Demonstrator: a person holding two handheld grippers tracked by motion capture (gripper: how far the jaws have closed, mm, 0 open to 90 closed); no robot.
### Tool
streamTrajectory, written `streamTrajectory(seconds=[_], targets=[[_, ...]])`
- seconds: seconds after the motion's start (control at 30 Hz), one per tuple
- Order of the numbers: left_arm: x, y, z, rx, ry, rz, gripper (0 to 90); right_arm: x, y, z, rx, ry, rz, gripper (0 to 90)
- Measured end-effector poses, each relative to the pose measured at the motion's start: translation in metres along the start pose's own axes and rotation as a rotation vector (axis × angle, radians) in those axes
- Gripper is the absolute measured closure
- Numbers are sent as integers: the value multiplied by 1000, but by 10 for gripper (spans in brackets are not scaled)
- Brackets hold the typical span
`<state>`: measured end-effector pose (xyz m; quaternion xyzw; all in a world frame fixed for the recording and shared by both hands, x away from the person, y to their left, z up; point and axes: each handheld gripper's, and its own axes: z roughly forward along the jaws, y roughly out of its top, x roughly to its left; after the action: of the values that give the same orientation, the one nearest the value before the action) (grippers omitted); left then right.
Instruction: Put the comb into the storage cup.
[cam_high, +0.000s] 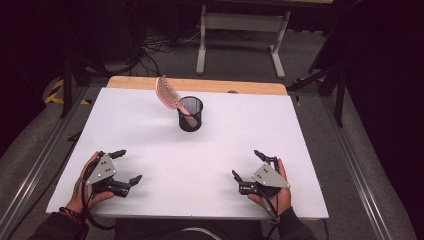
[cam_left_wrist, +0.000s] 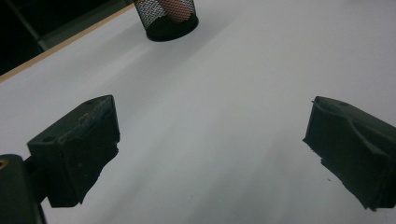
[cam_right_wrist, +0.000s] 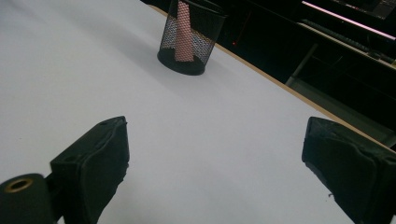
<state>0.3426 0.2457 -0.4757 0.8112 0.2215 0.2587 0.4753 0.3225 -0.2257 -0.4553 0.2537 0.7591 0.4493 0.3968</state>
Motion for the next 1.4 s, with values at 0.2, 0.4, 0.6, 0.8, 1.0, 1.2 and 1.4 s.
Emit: streamTrajectory(seconds=[0.2, 0.4, 0.6, 0.8, 1.0, 1.2, 1.4], targets=[[-3, 0, 1, 4, -9, 19, 42, 1, 2, 1, 0, -4, -3, 85], [-2, 0, 0, 6, -6, 20, 44, 0, 2, 2, 0, -7, -5, 84], [-3, 0, 1, 14, -8, 22, 46, -1, 2, 2, -4, -8, -2, 85], [-2, 0, 1, 18, -5, 27, 48, 0, 2, 2, -2, -7, -6, 87], [-3, 0, 2, 17, -1, 27, 49, -1, 2, 2, -4, -10, -7, 87], [-2, 1, 5, 20, 2, 27, 50, -2, 0, 0, -4, -9, -6, 86], [-2, 2, 6, 17, 0, 20, 49, -3, -1, 0, -2, -12, 1, 85]])
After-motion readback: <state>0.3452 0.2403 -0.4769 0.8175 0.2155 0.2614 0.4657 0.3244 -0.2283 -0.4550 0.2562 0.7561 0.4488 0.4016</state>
